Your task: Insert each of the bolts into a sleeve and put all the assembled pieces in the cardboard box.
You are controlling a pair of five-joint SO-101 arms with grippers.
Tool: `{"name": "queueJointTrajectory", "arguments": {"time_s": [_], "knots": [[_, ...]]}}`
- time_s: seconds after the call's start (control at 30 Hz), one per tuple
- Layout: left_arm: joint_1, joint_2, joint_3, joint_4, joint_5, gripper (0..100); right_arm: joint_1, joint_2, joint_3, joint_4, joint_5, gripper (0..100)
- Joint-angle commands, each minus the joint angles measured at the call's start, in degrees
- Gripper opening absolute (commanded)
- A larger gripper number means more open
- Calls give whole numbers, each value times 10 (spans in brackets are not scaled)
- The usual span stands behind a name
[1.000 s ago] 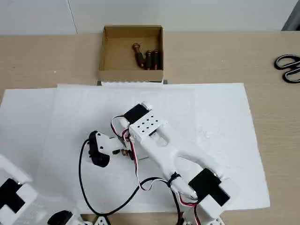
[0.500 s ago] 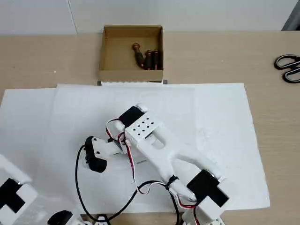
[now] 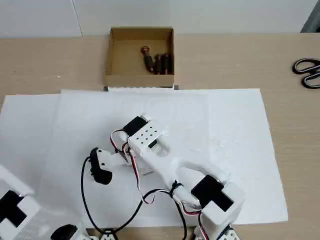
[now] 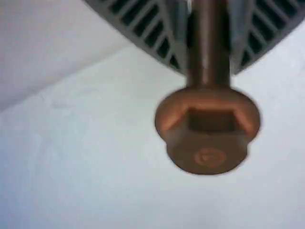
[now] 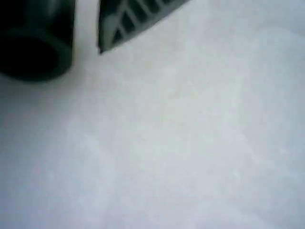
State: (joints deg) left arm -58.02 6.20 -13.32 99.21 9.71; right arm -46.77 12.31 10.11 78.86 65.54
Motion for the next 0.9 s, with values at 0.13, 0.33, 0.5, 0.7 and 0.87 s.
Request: {"name": "queueJointTrajectory", "arguments": {"time_s": [0.13, 0.33, 0.5, 0.7, 0.87], "knots": [[4, -33, -4, 12, -4, 6, 2, -3, -5, 2, 4, 39], [22, -45, -6, 12, -3, 6, 15, -81, -11, 3, 4, 2], [98, -119, -6, -9, -3, 6, 33, -215, -54, -42, -2, 3], [225, -214, -3, -108, -11, 6, 107, -317, -55, -283, -251, 3], [323, -298, -1, -207, 2, 6, 116, -364, -54, -307, -555, 3]]}}
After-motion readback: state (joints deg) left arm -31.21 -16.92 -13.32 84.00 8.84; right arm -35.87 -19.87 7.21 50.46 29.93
